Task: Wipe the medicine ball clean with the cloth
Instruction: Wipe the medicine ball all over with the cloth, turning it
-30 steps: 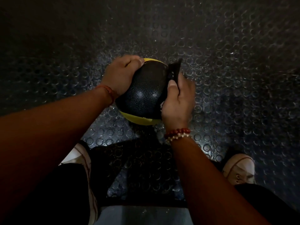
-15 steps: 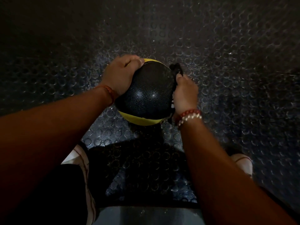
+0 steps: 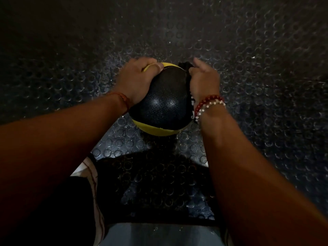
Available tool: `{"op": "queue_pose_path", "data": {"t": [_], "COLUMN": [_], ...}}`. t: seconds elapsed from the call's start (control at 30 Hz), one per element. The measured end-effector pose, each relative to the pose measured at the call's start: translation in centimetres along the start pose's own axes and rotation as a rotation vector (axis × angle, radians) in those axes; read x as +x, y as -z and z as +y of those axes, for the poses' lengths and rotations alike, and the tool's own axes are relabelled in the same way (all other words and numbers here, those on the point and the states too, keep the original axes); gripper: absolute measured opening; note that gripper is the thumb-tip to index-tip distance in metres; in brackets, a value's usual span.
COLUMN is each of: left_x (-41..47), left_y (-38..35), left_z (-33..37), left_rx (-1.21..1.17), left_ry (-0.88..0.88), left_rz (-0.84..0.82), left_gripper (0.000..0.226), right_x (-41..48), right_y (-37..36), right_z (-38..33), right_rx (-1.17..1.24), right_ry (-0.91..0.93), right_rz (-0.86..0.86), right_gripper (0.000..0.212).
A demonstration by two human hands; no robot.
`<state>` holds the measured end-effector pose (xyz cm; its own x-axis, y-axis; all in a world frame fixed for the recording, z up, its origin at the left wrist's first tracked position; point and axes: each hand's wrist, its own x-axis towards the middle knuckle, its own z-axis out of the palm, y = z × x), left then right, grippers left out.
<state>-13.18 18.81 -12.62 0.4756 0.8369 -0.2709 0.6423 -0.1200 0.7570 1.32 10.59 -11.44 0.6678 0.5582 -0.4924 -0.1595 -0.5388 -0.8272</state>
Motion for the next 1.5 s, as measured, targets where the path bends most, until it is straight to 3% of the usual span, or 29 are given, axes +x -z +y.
{"op": "queue_pose_path", "data": {"t": [0.13,0.23,0.33,0.43,0.53,0.73,0.87,0.93,1.07,1.23,1.37,1.5], "left_x": [-0.2,-0.1,0.2,0.1,0.0,0.5,0.8,0.8,0.4,0.3,0.5,0.5], "left_y": [-0.1,0.2,0.3,0.2,0.1,-0.1,-0.1,0.0,0.0,0.0,0.0,0.3], "left_z": [0.0,0.2,0.0,-0.1,-0.1,0.4,0.3,0.1,-0.3,-0.4,-0.1,-0.1], "left_rx": [-0.03,-0.06,-0.064,-0.064,-0.039,-0.062,-0.076,-0.064,-0.056,-0.061,-0.07,-0.095], "left_ry": [-0.008,0.0,-0.012,-0.016,-0.006,0.001,-0.012,-0.021,-0.037,-0.009,-0.008,-0.008], "left_rz": [-0.017,-0.025,-0.019,-0.024,-0.026,-0.023,-0.026,-0.025,-0.027,-0.036,-0.034,-0.043], "left_gripper": [0.05,0.025,0.014,0.035,0.062,0.025,0.024,0.026,0.029,0.031,0.022,0.012], "right_x": [-1.6,-5.1,-6.7,-4.7,-1.4,-0.8,-4.4,-5.9,-4.4,-0.8,-2.5,-6.5], "right_y": [0.5,-0.9,-1.6,-0.9,-0.6,0.8,-0.5,-1.2,-0.6,0.6,0.2,-1.7], "right_z": [1.2,1.7,1.4,0.8,0.2,1.1,2.4,2.3,1.7,0.7,2.5,3.2], "right_rx": [0.055,0.094,-0.023,-0.161,-0.205,-0.04,0.061,0.004,-0.119,-0.113,0.025,-0.002], "right_ry": [-0.028,0.122,0.256,0.318,0.238,0.013,0.074,0.17,0.241,0.076,-0.008,0.163], "right_rz": [0.078,0.201,0.18,0.079,-0.025,-0.014,0.207,0.228,0.142,-0.024,0.141,0.314], "right_gripper": [0.031,0.026,0.027,0.03,0.03,0.03,0.026,0.026,0.026,0.027,0.027,0.03]}}
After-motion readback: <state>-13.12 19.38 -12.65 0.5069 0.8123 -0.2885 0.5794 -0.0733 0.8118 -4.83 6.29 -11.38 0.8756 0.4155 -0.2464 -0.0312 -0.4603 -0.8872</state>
